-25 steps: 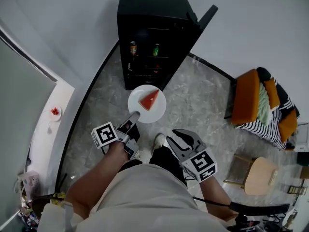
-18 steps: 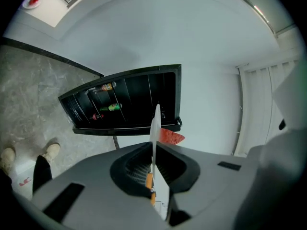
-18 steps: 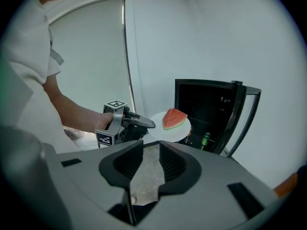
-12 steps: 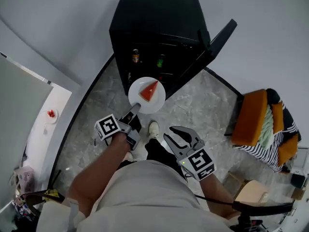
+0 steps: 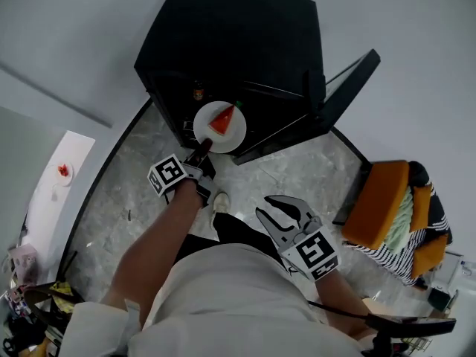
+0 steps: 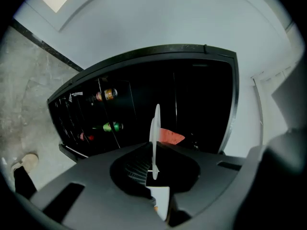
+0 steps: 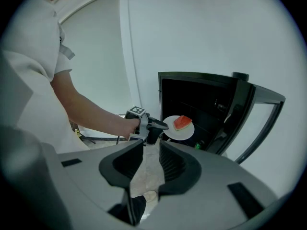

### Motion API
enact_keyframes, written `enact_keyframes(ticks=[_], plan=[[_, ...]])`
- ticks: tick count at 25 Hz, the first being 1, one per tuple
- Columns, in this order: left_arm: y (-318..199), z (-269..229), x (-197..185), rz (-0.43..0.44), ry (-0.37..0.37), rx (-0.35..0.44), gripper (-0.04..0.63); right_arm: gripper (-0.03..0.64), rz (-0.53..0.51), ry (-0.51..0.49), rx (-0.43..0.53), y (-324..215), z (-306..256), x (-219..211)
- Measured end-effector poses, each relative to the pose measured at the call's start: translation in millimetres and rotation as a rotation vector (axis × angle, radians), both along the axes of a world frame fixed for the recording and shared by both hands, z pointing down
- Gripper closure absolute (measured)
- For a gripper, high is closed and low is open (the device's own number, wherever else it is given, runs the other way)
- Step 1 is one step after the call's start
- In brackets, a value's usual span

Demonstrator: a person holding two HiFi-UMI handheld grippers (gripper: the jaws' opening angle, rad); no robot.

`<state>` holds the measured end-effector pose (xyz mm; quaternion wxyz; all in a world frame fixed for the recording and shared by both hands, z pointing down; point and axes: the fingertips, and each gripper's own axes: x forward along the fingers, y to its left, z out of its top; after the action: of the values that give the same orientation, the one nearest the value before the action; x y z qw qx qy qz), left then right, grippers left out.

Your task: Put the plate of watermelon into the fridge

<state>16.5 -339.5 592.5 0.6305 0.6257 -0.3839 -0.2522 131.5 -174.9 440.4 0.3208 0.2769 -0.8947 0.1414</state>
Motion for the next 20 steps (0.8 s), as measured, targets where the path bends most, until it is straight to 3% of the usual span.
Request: enact_keyframes(ticks=[12, 20], plan=[[-103.4, 70.2, 14.4, -0.104, -0.038, -0.043, 0.572, 0.503, 0.026, 0.027, -0.038, -42.7, 26.6, 43.2], [-144.2, 103.1, 16.6, -0.131, -0.077, -0.092, 0.572, 0.503, 0.012, 0.034, -0.077, -51.4, 41.6, 47.0]])
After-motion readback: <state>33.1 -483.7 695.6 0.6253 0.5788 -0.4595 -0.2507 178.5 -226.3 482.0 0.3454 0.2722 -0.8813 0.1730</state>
